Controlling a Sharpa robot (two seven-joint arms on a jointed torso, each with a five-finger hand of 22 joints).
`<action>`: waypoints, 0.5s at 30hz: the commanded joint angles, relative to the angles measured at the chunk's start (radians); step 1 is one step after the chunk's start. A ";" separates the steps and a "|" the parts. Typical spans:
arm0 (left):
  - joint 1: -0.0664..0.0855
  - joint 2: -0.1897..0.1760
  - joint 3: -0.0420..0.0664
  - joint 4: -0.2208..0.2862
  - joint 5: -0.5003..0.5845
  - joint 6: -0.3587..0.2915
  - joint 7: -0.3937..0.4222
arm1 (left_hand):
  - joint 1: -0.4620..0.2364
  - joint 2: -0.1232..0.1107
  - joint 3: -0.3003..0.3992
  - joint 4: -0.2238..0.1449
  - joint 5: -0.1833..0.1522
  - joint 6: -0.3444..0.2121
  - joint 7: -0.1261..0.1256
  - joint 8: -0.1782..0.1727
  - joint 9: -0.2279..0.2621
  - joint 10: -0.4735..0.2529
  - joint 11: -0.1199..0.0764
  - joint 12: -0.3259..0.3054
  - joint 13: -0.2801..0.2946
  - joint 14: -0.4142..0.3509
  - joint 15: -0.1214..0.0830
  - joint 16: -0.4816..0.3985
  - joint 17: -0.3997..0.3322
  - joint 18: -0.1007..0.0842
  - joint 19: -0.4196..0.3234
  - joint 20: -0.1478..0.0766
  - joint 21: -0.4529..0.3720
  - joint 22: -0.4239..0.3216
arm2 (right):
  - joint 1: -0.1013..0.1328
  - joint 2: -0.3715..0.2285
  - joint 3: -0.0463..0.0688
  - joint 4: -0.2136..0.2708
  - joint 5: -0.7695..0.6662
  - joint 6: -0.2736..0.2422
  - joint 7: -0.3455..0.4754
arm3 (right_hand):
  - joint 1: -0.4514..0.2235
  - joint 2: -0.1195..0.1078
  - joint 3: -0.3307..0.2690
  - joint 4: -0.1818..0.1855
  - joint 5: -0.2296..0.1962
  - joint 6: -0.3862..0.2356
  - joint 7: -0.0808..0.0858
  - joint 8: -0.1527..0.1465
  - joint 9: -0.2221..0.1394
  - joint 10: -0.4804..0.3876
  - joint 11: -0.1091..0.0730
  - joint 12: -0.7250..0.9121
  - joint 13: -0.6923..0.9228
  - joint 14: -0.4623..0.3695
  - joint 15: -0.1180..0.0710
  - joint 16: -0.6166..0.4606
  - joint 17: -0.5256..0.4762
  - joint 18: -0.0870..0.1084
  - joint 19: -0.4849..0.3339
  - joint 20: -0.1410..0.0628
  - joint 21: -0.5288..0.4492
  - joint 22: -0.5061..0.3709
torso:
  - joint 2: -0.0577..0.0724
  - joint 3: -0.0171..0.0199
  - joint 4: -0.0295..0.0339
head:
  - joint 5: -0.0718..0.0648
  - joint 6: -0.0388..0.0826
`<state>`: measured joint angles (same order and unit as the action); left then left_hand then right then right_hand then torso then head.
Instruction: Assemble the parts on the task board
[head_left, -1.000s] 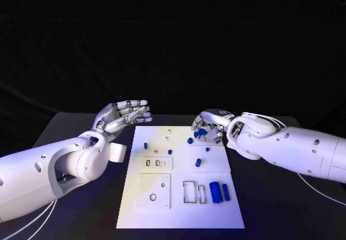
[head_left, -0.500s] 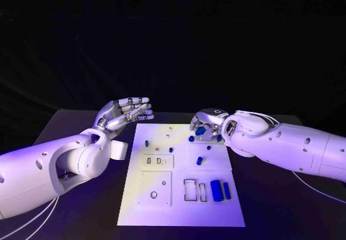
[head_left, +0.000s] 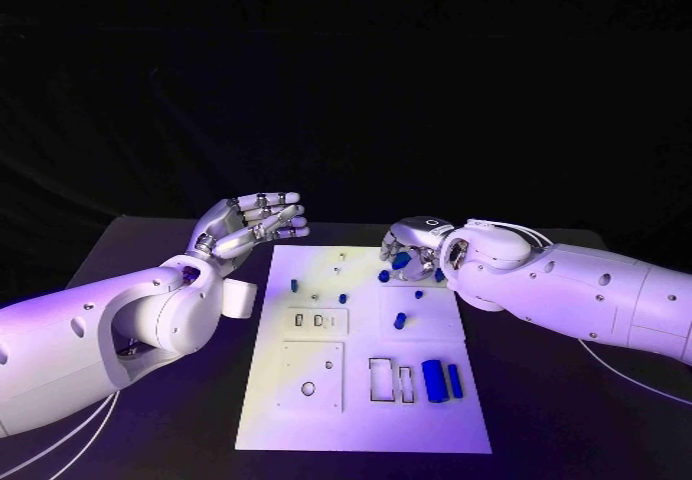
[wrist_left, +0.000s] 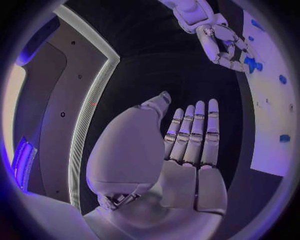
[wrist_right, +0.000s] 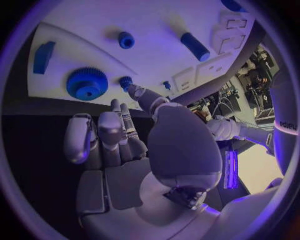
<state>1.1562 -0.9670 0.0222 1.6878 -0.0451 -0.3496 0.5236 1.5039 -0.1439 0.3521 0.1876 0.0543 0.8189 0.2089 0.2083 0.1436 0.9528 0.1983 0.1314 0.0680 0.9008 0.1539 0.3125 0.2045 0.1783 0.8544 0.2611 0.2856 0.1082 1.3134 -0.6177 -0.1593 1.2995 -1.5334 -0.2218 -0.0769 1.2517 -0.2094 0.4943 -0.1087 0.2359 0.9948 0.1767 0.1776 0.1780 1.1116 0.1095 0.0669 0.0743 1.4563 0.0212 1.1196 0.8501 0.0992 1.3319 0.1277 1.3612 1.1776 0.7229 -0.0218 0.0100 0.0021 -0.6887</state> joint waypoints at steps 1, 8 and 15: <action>0.002 0.002 0.001 0.002 0.003 0.015 0.002 | 0.006 -0.009 0.005 0.000 0.000 0.007 0.039 0.002 0.000 0.008 -0.002 -0.003 -0.001 -0.003 0.002 -0.005 0.001 0.004 0.004 0.001 0.002 -0.002 | -0.004 0.007 0.000 -0.005 -0.017 0.024 -0.002 | 0.005 0.007 0.006 0.004 -0.006 0.004 -0.001 -0.001 0.001 0.007 0.000 0.002 0.000 0.005 0.001 0.007 0.006 -0.019 0.007 0.000 0.009 0.006 | 0.000 0.0009 0.0013 | 0.001 -0.003; 0.003 0.001 0.001 0.002 0.003 0.015 0.000 | 0.007 -0.008 0.007 -0.001 0.000 0.007 0.039 0.001 0.000 0.008 -0.002 -0.003 -0.001 -0.004 0.002 -0.005 0.001 0.004 0.004 0.001 0.002 -0.002 | -0.010 0.019 -0.001 -0.015 -0.014 0.034 0.004 | 0.004 0.008 0.011 0.007 -0.007 0.007 -0.002 0.000 0.003 0.011 0.000 0.002 0.000 0.006 0.001 0.022 0.020 -0.021 0.015 0.000 0.018 0.021 | 0.000 0.0010 0.0000 | 0.006 -0.007; 0.003 0.001 0.001 0.002 0.003 0.016 0.000 | 0.007 -0.008 0.007 -0.001 0.000 0.007 0.039 0.001 0.000 0.008 -0.002 -0.003 -0.001 -0.004 0.002 -0.005 0.001 0.004 0.004 0.001 0.002 -0.002 | -0.014 0.027 -0.002 -0.028 -0.009 0.042 0.008 | 0.004 0.012 0.022 0.012 -0.007 0.011 -0.002 0.002 0.005 0.018 -0.001 0.003 0.000 0.008 0.000 0.040 0.035 -0.024 0.022 0.000 0.027 0.037 | 0.001 0.0007 -0.0004 | 0.008 -0.011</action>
<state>1.1576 -0.9671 0.0226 1.6875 -0.0447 -0.3495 0.5201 1.5078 -0.1477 0.3520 0.1876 0.0543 0.8188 0.2089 0.2083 0.1434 0.9528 0.1984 0.1313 0.0681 0.9008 0.1538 0.3125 0.2044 0.1782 0.8544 0.2611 0.2856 0.1073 1.3002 -0.5928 -0.1607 1.2737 -1.5340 -0.2038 -0.0745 1.2557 -0.2053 0.5128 -0.0965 0.2321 0.9978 0.1739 0.1777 0.1829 1.1241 0.1071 0.0669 0.0741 1.4562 0.0213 1.1582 0.8848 0.0840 1.3471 0.1267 1.3827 1.2138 0.7233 -0.0210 0.0103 0.0084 -0.6978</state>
